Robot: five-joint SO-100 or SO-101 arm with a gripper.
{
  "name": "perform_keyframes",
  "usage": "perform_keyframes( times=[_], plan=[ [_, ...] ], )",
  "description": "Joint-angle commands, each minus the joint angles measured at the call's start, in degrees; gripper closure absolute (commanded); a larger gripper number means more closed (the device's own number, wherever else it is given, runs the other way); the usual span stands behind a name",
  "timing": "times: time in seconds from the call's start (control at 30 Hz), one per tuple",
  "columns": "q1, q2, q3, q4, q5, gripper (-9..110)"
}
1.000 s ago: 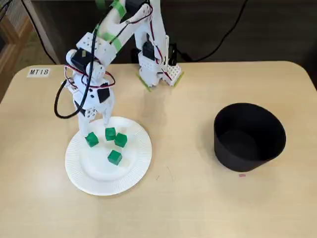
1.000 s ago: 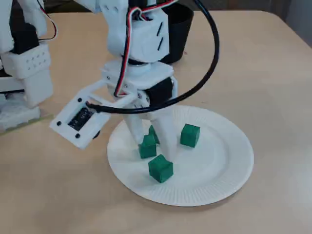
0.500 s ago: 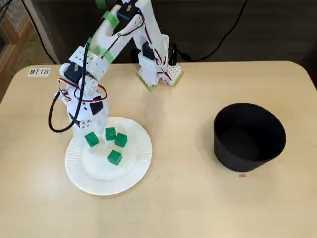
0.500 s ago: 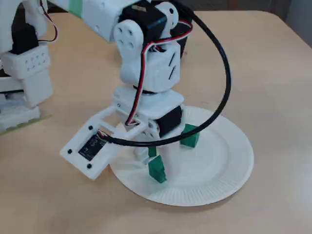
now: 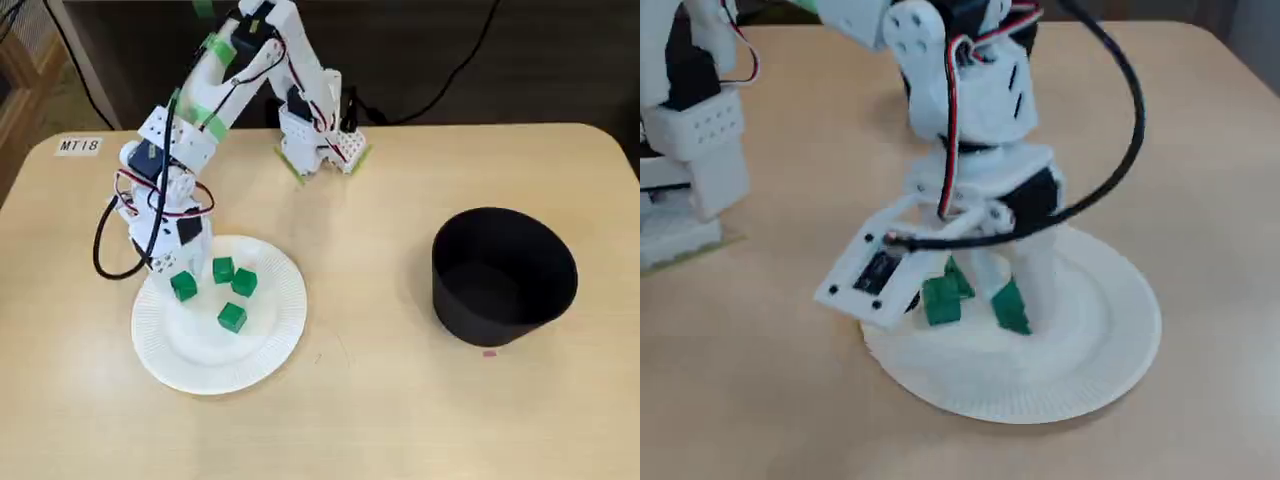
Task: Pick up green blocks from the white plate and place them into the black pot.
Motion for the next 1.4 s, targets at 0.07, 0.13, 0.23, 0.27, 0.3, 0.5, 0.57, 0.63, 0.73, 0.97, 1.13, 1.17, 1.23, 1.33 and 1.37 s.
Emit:
perform_keyframes(
  times=[0.07,0.13,0.23,0.27,0.3,0.5,0.57,0.63,0.73,0.97,1.13,1.17,1.23,1.33,1.37],
  plan=[
    [-10.2,21.0,0.1,-5.8,0.7,104],
    [-16.8,27.7,4.1,-10.2,1.3,104],
    [-29.1,37.8,14.7,-20.3,3.1,104],
    [-33.4,40.2,17.3,-22.8,3.2,104],
    [-37.6,41.3,18.5,-23.5,2.7,104],
    [-58.3,39.2,19.2,-25.0,-5.1,104],
    [-62.3,38.0,19.2,-25.0,-7.5,104],
    [-65.2,36.4,19.2,-23.8,-9.3,104],
    [-68.0,33.5,19.2,-22.1,-11.4,104],
    [-70.7,22.5,8.0,-7.1,-18.1,104],
    [-72.8,10.1,-11.8,10.8,-23.9,104],
    [-73.0,7.7,-16.1,14.3,-24.5,104],
    [-73.6,2.4,-25.5,22.5,-25.5,104],
    [-74.4,-6.3,-39.2,33.8,-26.6,104],
    [-74.7,-6.8,-39.7,34.1,-27.0,104]
  ],
)
